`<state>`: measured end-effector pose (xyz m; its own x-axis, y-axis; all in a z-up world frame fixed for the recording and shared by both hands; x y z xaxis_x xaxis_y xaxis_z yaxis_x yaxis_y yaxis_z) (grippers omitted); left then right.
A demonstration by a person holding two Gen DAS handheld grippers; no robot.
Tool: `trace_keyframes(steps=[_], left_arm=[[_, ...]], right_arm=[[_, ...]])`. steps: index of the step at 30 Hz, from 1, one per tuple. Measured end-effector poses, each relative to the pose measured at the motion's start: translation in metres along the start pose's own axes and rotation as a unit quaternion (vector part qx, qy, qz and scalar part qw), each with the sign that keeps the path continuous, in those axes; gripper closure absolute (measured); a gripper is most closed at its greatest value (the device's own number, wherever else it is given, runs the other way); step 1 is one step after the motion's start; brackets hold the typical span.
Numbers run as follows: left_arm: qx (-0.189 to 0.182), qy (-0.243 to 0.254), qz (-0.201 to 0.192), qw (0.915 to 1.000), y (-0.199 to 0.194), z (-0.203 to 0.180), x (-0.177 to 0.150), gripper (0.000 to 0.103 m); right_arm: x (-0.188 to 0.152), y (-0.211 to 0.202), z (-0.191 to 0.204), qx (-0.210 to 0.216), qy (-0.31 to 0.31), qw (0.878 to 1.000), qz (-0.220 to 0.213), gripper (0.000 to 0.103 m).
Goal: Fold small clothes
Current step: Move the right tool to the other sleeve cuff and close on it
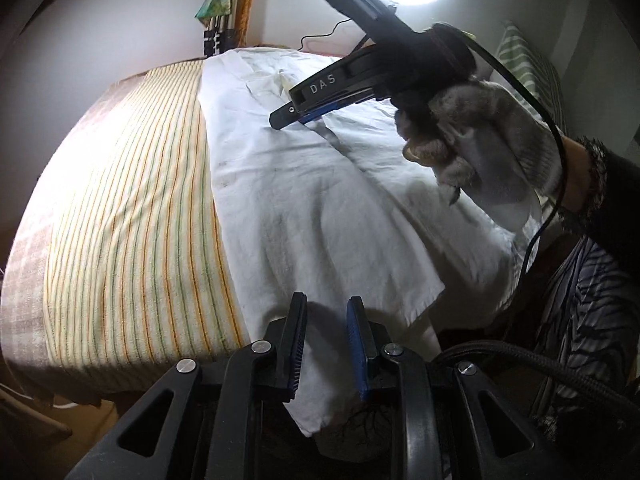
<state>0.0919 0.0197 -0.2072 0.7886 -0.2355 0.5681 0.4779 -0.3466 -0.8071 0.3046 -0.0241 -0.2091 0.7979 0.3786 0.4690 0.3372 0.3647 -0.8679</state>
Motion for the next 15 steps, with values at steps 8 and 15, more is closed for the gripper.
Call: trace_keyframes(steps=[8,15], left_arm=[[0.033,0.023,-0.034,0.9986,-0.023,-0.011,0.011,0.075],[0.044,0.037,-0.114,0.9918,-0.052,-0.021,0.055,0.052]], right_arm=[[0.002,-0.034,-0.008,0.008,0.018,0.999,-0.040,0.047],[0.001,-0.091,-0.048,-0.018,0.049,0.994,-0.092,0.041]])
Point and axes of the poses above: each gripper's, at about its wrist camera, not at the fingertips, and y roughly the way its jaws point, z to its left, x to its top, the point moved 9 cm from there along y, roughly the way its jaws point, and after that the axes turned 1 degree about x, right-handed, at the moved point
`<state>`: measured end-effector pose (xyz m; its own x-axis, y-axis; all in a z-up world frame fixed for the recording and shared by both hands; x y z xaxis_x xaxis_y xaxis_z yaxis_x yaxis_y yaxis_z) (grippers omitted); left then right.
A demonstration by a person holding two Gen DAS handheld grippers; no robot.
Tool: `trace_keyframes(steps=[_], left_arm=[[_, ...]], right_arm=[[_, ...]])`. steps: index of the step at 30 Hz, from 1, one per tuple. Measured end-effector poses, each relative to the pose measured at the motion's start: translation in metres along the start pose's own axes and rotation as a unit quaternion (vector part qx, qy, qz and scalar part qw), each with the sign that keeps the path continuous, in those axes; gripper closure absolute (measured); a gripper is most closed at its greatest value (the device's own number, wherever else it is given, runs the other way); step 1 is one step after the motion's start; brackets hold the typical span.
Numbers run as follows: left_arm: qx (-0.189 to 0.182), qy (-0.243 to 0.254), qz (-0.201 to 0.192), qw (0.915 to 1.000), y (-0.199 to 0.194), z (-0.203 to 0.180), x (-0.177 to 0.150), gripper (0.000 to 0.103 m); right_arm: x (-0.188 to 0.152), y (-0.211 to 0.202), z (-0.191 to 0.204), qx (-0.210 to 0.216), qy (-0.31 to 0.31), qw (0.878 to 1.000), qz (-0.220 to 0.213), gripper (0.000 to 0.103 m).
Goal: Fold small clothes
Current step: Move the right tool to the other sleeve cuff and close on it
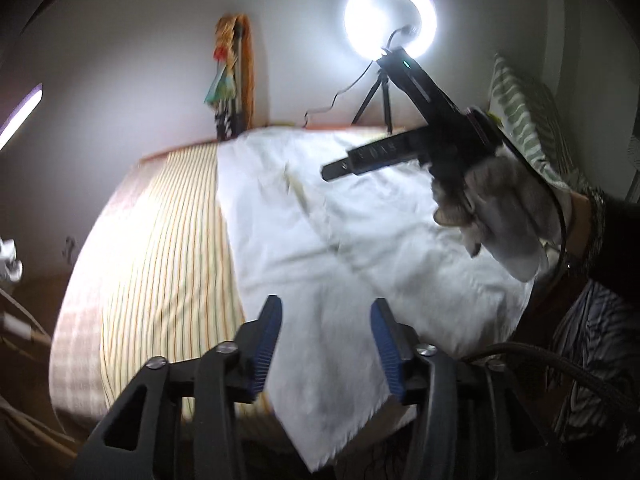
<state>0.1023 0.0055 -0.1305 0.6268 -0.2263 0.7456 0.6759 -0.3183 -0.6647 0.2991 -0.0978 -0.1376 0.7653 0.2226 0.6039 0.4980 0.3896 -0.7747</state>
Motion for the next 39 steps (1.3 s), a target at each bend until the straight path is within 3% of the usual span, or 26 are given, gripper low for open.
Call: trace_keyframes(steps=[3,7,8,20,29,36,39], left_arm=[[-0.007,0.012,-0.011,0.9998,0.003,-0.007,0.017,0.052],[-0.029,0.030,-0.019,0.9990,0.008,-0.025,0.036,0.049],[-0.035,0.033,-0.020,0.9986,0.009,-0.031,0.039,0.047],[-0.099,0.067,-0.014,0.9928,0.049,-0.098,0.073,0.045],[-0.120,0.070,0.014,0.9902,0.089,-0.118,0.071,0.045],[-0.126,0.067,0.037,0.9890,0.108,-0.121,0.063,0.045],[-0.127,0.069,0.035,0.9889,0.110,-0.123,0.065,0.045]], right_arm=[[0.004,-0.029,-0.023,-0.021,0.011,0.999,-0.029,0.036],[0.002,-0.062,-0.057,-0.037,0.024,0.998,-0.048,0.014],[-0.001,-0.070,-0.066,-0.045,0.026,0.998,-0.046,0.014],[-0.055,-0.147,-0.191,-0.084,0.115,0.989,-0.037,0.014],[-0.111,-0.162,-0.294,-0.107,0.204,0.973,-0.014,0.015],[-0.153,-0.148,-0.328,-0.119,0.221,0.967,0.030,0.025],[-0.162,-0.147,-0.331,-0.120,0.221,0.967,0.036,0.034]])
Point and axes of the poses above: each gripper's, at about its wrist camera, not at the fingertips, and y roughly the way its jaws point, z to its left, x to its top, the point moved 9 cm from there along y, roughly the way its jaws point, and after that the axes turned 1 degree about x, right-handed, at the moved point
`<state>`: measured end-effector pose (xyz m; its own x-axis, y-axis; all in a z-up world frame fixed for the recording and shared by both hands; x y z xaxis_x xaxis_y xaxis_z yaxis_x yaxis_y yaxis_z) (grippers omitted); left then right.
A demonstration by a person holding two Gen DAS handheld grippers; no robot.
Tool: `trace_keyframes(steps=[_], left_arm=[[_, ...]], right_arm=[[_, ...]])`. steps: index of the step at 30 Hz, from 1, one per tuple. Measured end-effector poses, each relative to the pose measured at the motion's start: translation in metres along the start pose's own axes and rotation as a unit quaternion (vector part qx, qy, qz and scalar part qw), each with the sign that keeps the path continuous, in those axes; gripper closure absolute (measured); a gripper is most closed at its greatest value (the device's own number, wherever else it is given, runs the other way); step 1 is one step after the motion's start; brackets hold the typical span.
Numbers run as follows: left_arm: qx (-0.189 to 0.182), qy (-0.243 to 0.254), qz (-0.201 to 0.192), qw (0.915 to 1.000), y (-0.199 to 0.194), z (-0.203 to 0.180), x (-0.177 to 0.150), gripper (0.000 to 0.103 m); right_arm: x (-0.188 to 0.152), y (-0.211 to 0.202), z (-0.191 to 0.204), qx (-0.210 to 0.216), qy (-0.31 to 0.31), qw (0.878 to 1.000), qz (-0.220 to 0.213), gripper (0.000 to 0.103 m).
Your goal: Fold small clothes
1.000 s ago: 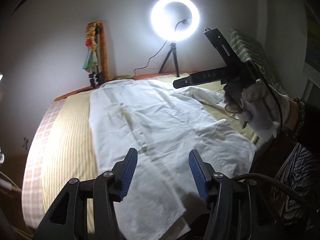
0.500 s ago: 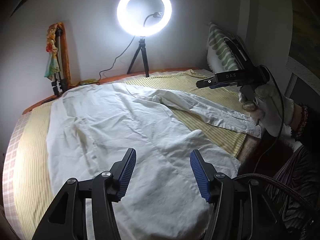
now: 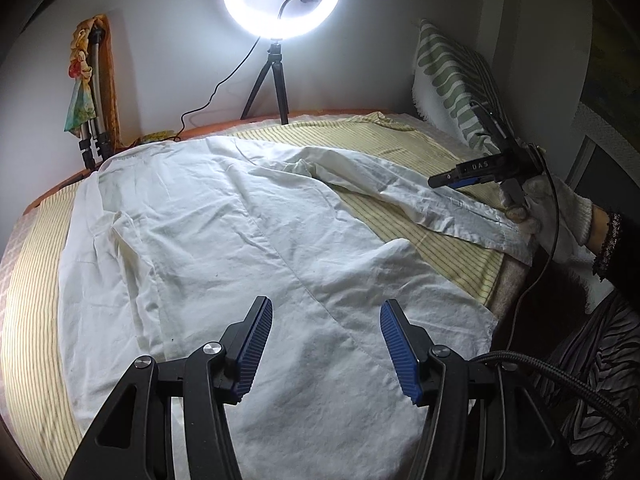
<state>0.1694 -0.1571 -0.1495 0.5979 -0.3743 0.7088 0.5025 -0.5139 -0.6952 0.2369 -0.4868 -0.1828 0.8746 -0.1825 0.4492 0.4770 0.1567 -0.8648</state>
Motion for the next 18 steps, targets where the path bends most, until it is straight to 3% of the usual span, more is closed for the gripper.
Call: trace_keyframes(steps=[2,4,5,6,7,10,18], left_arm=[[0.000,0.001,-0.002,1.0000,0.000,-0.001,0.002,0.045],[0.000,0.002,-0.003,1.0000,0.000,-0.001,0.003,0.045],[0.000,0.003,-0.003,1.0000,0.000,-0.002,0.003,0.045],[0.000,0.004,-0.003,1.0000,0.000,-0.002,0.003,0.045],[0.001,0.005,-0.004,1.0000,0.000,-0.003,0.004,0.045],[0.003,0.008,-0.005,1.0000,-0.001,-0.004,0.004,0.045],[0.004,0.002,-0.011,0.9999,-0.008,0.002,0.004,0.045]], right_arm=[[-0.002,-0.001,0.001,0.003,-0.005,1.000,0.002,0.042],[-0.005,-0.002,0.004,0.004,-0.011,1.000,0.006,0.068],[-0.006,-0.002,0.007,0.007,-0.013,1.000,0.008,0.075],[-0.007,-0.002,0.010,0.016,-0.012,1.000,0.011,0.091],[-0.008,-0.002,0.014,0.028,-0.009,0.999,0.014,0.095],[-0.006,-0.007,0.021,0.032,-0.008,0.999,0.007,0.098],[0.015,-0.049,0.069,0.094,-0.002,0.994,-0.047,0.099]])
Point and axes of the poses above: each gripper's, at about its wrist camera, not at the fingertips, and y roughly the way its jaws point, z to its left, x to its top, the point moved 9 cm from there along y, roughly the way its jaws point, and after that the axes turned 1 degree about x, right-handed, at the moved point
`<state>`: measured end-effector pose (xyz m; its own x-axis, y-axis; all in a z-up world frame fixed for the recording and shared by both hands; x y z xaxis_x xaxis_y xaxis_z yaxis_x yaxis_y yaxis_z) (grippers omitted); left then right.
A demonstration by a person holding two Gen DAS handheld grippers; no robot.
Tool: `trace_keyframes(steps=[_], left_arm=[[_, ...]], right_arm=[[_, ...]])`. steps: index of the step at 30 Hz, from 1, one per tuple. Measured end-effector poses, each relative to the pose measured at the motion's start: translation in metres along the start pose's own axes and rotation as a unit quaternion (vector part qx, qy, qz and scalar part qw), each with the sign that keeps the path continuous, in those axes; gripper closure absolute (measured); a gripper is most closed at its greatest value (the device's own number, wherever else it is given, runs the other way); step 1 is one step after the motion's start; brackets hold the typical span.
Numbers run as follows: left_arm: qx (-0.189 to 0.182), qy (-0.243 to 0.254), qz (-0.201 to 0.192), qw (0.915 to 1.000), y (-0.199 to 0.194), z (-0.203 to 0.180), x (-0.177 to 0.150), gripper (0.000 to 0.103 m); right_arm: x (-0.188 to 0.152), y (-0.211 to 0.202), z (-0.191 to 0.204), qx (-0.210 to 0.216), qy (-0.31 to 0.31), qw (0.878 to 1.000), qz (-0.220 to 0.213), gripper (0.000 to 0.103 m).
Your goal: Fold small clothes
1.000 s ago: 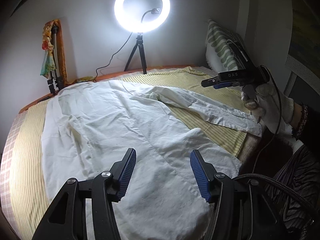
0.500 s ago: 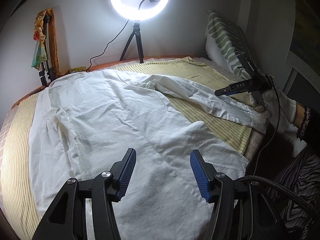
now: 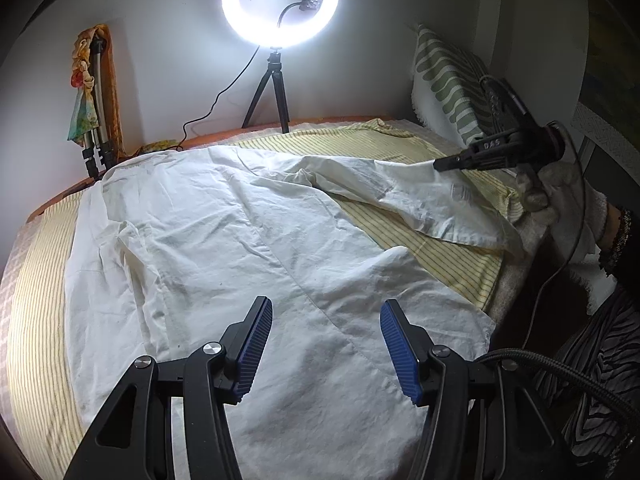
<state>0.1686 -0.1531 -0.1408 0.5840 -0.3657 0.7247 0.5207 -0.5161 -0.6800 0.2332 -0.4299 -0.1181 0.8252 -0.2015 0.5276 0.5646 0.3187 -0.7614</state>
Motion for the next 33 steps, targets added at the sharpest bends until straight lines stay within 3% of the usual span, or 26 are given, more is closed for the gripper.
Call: trace_keyframes(steps=[12,18,23,24,26,28,30,33], left_arm=[[0.012,-0.018,-0.022,0.9995,-0.022,0.018,0.003,0.045],[0.023,-0.044,-0.036,0.9981,-0.037,0.039,0.002,0.045],[0.033,-0.057,-0.031,0.9973,-0.043,0.052,-0.008,0.045],[0.034,-0.059,-0.028,0.9973,-0.043,0.053,-0.010,0.045],[0.035,-0.061,-0.025,0.9972,-0.043,0.054,-0.014,0.045],[0.035,-0.060,-0.022,0.9973,-0.042,0.053,-0.016,0.045],[0.033,-0.056,-0.020,0.9977,-0.041,0.049,-0.016,0.045],[0.030,-0.043,-0.019,0.9984,-0.038,0.041,-0.014,0.045]], right_arm=[[-0.008,0.011,0.134,0.089,-0.069,0.994,0.012,0.099],[-0.046,0.046,0.195,0.120,-0.132,0.981,0.073,0.099],[-0.082,0.081,0.208,0.130,-0.148,0.970,0.141,0.099],[-0.086,0.084,0.209,0.129,-0.152,0.969,0.148,0.094],[-0.089,0.085,0.208,0.121,-0.157,0.968,0.154,0.074],[-0.083,0.076,0.208,0.128,-0.155,0.970,0.138,0.048],[-0.074,0.060,0.204,0.140,-0.147,0.972,0.118,0.040],[-0.059,0.035,0.188,0.146,-0.124,0.978,0.084,0.040]])
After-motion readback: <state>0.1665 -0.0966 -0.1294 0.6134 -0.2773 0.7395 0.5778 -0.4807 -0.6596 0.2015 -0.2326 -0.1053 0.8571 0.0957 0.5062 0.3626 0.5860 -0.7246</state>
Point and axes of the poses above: each gripper's, at about its wrist camera, not at the fingertips, and y roughly the way its jaws point, z to its left, x to its top, the point moved 9 cm from there along y, roughly the way its jaws point, and after that the axes turned 1 degree about x, right-handed, at the moved point
